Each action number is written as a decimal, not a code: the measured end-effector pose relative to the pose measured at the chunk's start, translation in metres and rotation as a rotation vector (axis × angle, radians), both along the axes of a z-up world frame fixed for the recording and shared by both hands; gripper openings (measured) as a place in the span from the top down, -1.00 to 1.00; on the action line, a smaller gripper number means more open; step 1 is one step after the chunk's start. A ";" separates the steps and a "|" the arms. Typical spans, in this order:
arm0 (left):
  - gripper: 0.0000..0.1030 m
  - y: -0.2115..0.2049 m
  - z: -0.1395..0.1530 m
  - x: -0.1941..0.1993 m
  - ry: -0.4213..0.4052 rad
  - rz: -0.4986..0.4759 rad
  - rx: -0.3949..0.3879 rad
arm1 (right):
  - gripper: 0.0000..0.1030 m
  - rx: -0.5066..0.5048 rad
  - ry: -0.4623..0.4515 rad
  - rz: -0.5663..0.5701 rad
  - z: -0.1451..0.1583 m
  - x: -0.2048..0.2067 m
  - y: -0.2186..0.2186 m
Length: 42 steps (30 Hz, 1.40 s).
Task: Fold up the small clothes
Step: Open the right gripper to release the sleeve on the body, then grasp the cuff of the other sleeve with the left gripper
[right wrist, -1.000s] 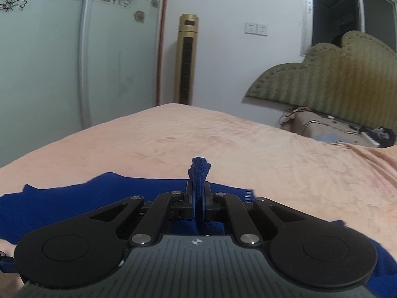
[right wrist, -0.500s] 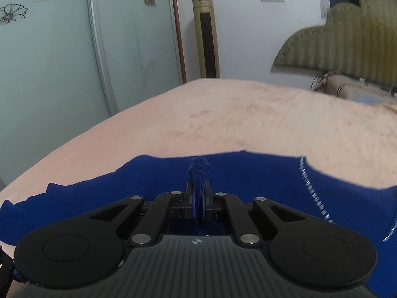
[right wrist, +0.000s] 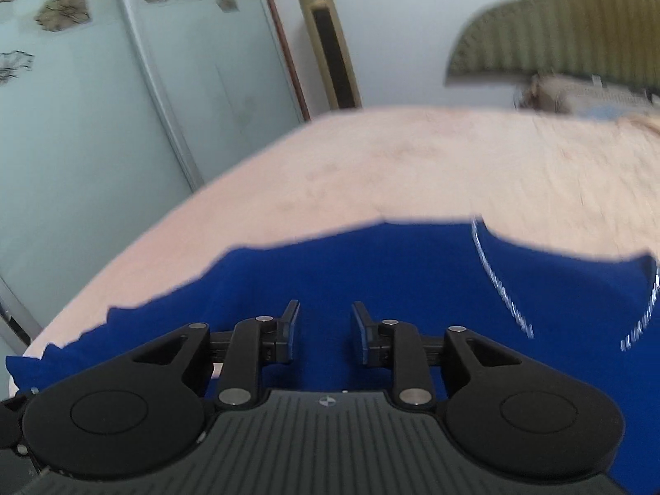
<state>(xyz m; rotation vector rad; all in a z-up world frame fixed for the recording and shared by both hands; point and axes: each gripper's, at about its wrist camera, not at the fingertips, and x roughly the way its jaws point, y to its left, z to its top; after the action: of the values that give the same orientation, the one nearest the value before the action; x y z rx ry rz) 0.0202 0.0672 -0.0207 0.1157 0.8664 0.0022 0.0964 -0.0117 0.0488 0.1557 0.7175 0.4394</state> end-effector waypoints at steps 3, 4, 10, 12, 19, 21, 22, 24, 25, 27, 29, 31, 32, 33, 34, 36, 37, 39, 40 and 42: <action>-0.99 0.002 0.000 -0.002 -0.004 0.007 0.011 | 0.38 -0.070 0.080 0.039 -0.016 0.002 0.010; -0.99 0.004 0.001 -0.002 -0.004 0.010 0.012 | 0.37 -0.105 0.079 0.045 -0.020 0.001 0.015; -0.99 0.010 0.002 -0.002 0.001 0.037 0.010 | 0.17 -0.097 0.005 0.044 -0.008 -0.015 0.020; -0.99 0.009 0.005 -0.004 0.001 0.041 0.008 | 0.12 -0.133 0.018 0.044 -0.009 -0.014 0.021; -0.99 0.010 0.008 -0.005 0.003 0.051 0.019 | 0.12 -0.125 0.006 0.014 -0.005 -0.020 0.012; -0.99 0.009 0.009 -0.005 0.003 0.055 0.023 | 0.11 -0.126 -0.012 0.013 -0.001 -0.026 0.010; -0.99 0.009 0.009 -0.005 0.003 0.058 0.026 | 0.10 -0.130 -0.020 0.013 0.001 -0.029 0.009; -0.99 0.008 0.010 -0.006 0.003 0.068 0.033 | 0.06 -0.139 -0.031 0.016 0.003 -0.033 0.009; -0.99 0.008 0.010 -0.007 0.005 0.076 0.037 | 0.05 -0.144 -0.036 0.016 0.004 -0.036 0.009; -0.99 0.009 0.011 -0.009 0.006 0.091 0.044 | 0.01 -0.145 -0.044 0.019 0.005 -0.041 0.008; -0.99 0.012 0.011 -0.014 0.003 0.117 0.055 | -0.04 -0.134 -0.048 0.022 0.005 -0.045 0.008; -0.99 0.021 0.010 -0.019 0.003 0.157 0.064 | -0.11 -0.116 -0.048 0.029 0.004 -0.051 0.006; -0.99 0.027 0.009 -0.022 0.004 0.181 0.060 | -0.15 -0.107 -0.046 0.034 0.003 -0.054 0.006; -0.99 0.036 0.008 -0.025 0.006 0.214 0.050 | -0.18 -0.102 -0.044 0.040 0.002 -0.056 0.005; -0.99 0.047 0.008 -0.029 0.008 0.254 0.029 | -0.19 -0.099 -0.043 0.045 0.001 -0.059 0.004; -0.99 0.071 0.007 -0.036 0.022 0.337 -0.025 | -0.20 -0.093 -0.041 0.051 0.000 -0.064 0.004; -0.99 0.085 0.006 -0.041 0.032 0.388 -0.055 | -0.21 -0.088 -0.040 0.054 0.000 -0.066 0.003; -0.99 0.111 0.005 -0.051 0.029 0.480 -0.116 | -0.24 -0.075 -0.038 0.057 0.000 -0.070 0.001; -0.99 0.126 0.005 -0.058 0.016 0.536 -0.161 | -0.25 -0.068 -0.040 0.059 0.000 -0.072 0.001; -0.98 0.154 0.004 -0.075 -0.036 0.646 -0.277 | -0.30 -0.056 -0.041 0.063 0.000 -0.075 0.000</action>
<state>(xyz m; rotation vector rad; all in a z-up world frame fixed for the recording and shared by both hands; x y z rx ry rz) -0.0547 0.2217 -0.0163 -0.4251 0.8295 0.4855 0.0212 -0.0115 0.0489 0.0717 0.6945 0.4807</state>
